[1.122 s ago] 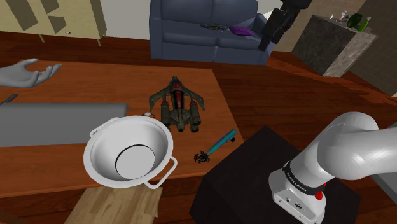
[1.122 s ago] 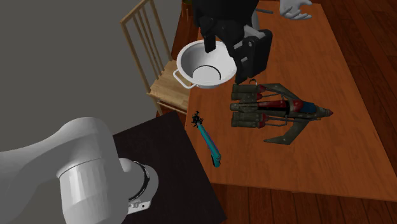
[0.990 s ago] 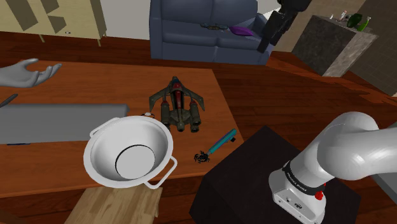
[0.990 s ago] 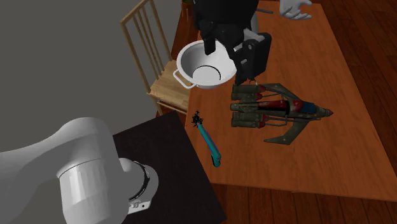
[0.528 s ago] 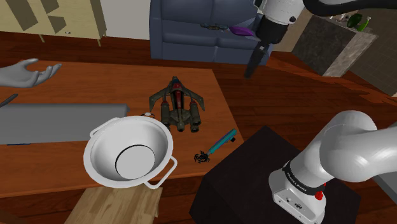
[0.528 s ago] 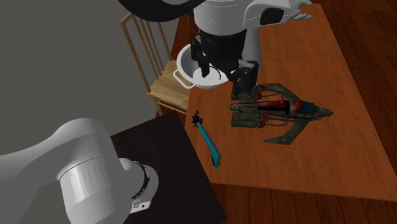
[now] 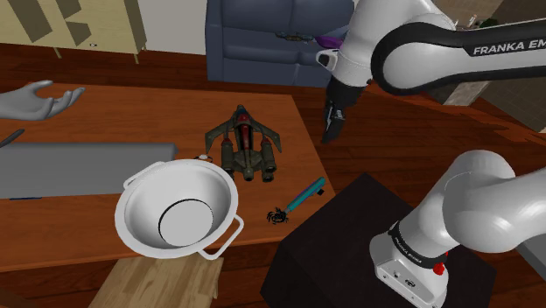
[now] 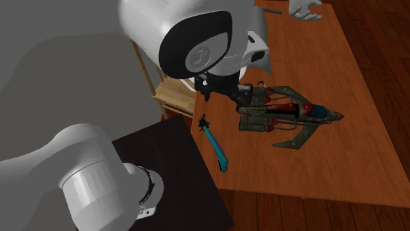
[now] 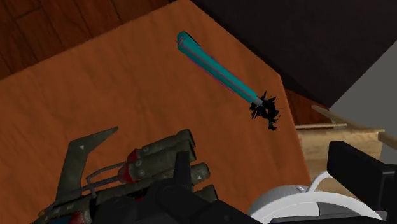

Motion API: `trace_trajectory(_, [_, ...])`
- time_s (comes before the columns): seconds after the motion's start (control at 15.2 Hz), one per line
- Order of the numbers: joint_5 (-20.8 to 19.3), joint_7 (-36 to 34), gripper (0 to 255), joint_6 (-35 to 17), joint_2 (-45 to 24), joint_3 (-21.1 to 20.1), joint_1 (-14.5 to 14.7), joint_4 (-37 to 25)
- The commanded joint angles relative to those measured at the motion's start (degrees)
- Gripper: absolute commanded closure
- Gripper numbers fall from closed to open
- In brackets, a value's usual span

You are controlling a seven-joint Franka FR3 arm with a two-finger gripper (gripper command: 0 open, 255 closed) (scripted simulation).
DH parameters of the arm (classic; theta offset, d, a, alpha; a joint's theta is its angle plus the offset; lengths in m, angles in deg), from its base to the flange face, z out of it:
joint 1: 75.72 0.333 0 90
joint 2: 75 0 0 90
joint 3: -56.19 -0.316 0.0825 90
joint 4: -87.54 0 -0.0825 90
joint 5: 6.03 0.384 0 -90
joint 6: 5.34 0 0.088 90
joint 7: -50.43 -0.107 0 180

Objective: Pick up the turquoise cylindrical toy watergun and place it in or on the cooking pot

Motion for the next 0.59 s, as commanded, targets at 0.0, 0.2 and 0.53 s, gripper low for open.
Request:
trace_trajectory(0.0, [-0.79, 3.40, 0, -4.49, -2.22, 0.46, 1.11, 2.54])
trace_trajectory(0.2, [-2.03, 7.95, 0, -11.14, -6.06, 0.93, 2.66, 5.90])
trace_trajectory(0.53, [-4.88, 15.03, 0, -23.30, -14.76, 1.59, 4.60, 10.23])
